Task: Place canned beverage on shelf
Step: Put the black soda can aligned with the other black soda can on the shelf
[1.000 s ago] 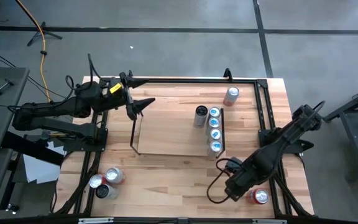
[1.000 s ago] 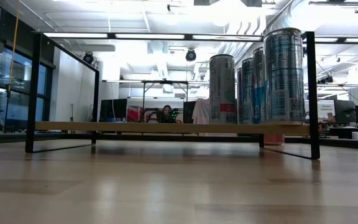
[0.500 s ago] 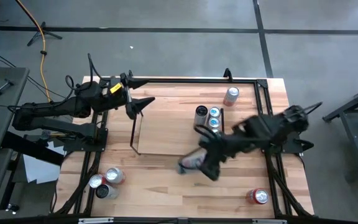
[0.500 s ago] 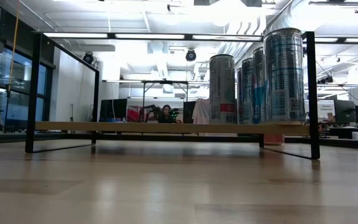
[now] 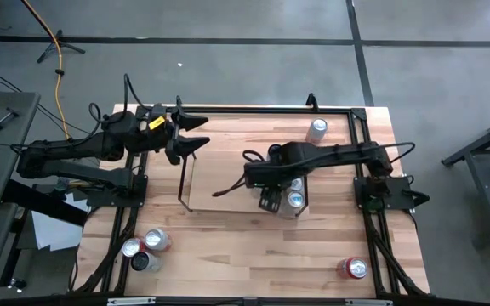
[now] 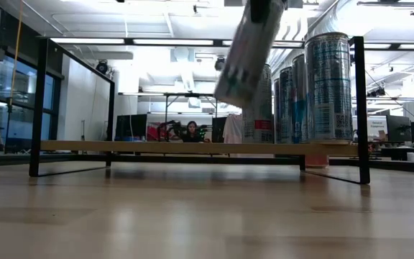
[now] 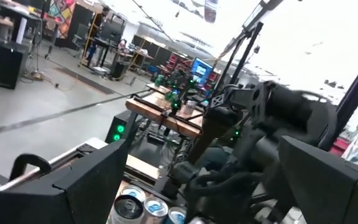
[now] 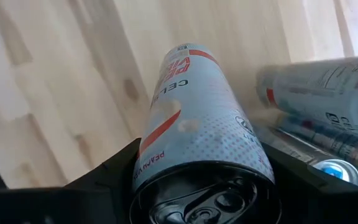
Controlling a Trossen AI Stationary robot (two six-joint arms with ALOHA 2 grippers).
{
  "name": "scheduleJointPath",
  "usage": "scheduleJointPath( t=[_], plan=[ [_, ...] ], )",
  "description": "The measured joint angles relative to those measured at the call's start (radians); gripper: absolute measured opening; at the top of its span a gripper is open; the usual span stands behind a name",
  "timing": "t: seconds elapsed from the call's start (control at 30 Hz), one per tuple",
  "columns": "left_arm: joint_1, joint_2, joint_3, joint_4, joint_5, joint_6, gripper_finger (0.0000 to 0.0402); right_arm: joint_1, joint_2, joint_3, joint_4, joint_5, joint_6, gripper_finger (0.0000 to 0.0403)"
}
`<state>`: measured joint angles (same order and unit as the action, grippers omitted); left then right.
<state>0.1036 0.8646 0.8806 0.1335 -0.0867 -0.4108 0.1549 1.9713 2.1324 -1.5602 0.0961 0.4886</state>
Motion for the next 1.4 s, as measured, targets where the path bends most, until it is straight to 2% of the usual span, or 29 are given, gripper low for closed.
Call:
scheduleJointPath(
  t=[0.13,0.3,0.47,0.63,0.87,1.17,1.27,1.4],
  plan=[
    [-0.005,0.001,0.000,-0.001,0.000,-0.026,0.0376,-0.018,-0.002,-0.074,0.000,0.001,-0.025,0.0239],
    [-0.032,0.021,0.000,-0.018,-0.004,0.024,0.0376,-0.026,-0.002,-0.138,0.002,0.001,-0.042,0.0239],
    [-0.066,0.059,0.000,-0.080,-0.009,0.099,0.0376,-0.025,-0.002,-0.151,0.025,0.001,-0.055,0.0239],
    [-0.096,0.109,0.000,-0.181,-0.061,0.156,0.0376,-0.025,-0.002,-0.151,0.025,0.001,-0.064,0.0244],
    [-0.119,0.204,0.000,-0.301,-0.107,0.162,0.0376,-0.025,-0.002,-0.151,0.032,-0.002,-0.079,0.0253],
    [-0.141,0.403,0.000,-0.286,-0.119,0.162,0.0374,-0.025,-0.002,-0.151,0.045,-0.011,-0.079,0.0262],
    [-0.150,0.480,-0.001,-0.241,-0.119,0.163,0.0353,-0.025,-0.002,-0.151,0.046,-0.029,-0.079,0.0262],
    [-0.171,0.569,-0.001,-0.101,-0.118,0.195,0.0287,-0.025,-0.002,-0.151,0.052,-0.044,-0.071,0.0262]
  ],
)
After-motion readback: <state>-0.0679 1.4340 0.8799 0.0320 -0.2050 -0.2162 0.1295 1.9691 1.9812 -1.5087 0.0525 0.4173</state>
